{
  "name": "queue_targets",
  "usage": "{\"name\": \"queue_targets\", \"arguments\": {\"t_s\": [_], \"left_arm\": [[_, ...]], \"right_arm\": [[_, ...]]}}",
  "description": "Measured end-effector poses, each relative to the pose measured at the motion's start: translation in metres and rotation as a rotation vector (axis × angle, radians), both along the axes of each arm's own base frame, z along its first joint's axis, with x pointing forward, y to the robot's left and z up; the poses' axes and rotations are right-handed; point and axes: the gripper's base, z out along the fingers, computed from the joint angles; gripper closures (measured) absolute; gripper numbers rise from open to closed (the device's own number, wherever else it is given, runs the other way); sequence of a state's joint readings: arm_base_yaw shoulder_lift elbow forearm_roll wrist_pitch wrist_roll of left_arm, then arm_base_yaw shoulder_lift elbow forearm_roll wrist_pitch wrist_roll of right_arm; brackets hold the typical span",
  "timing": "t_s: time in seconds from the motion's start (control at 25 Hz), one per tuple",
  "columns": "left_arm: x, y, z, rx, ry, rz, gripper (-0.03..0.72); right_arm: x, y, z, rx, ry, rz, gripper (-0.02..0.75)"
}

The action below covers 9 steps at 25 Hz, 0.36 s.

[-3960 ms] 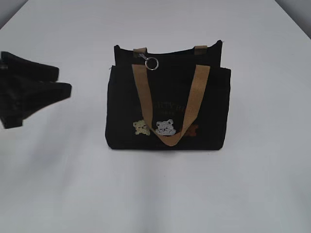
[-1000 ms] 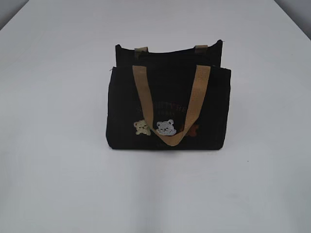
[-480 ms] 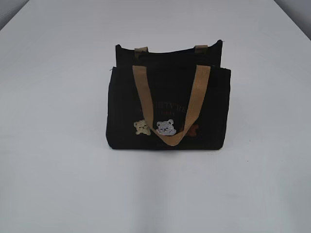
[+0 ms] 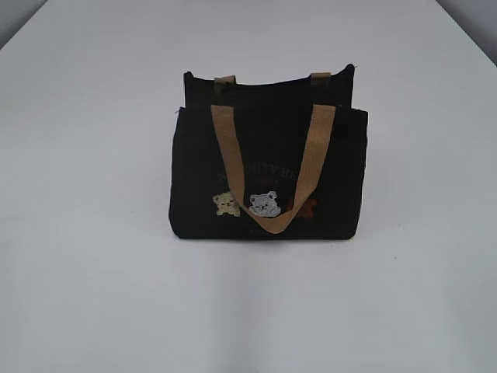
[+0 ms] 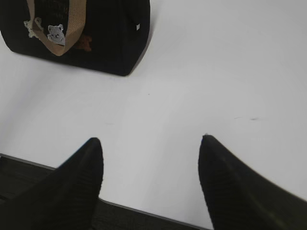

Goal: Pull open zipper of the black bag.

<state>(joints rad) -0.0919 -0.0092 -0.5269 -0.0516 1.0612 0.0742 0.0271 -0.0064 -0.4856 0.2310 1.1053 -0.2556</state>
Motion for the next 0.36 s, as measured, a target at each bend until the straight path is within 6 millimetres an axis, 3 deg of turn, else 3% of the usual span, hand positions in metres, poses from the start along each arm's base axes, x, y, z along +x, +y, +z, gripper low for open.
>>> {"name": "queue_targets", "arguments": {"t_s": [0.36], "left_arm": [[0.0001, -0.0002, 0.0000, 0.000, 0.000, 0.019, 0.512]], "right_arm": [[0.0002, 0.0004, 0.0002, 0.004, -0.002, -0.006, 0.251]]}}
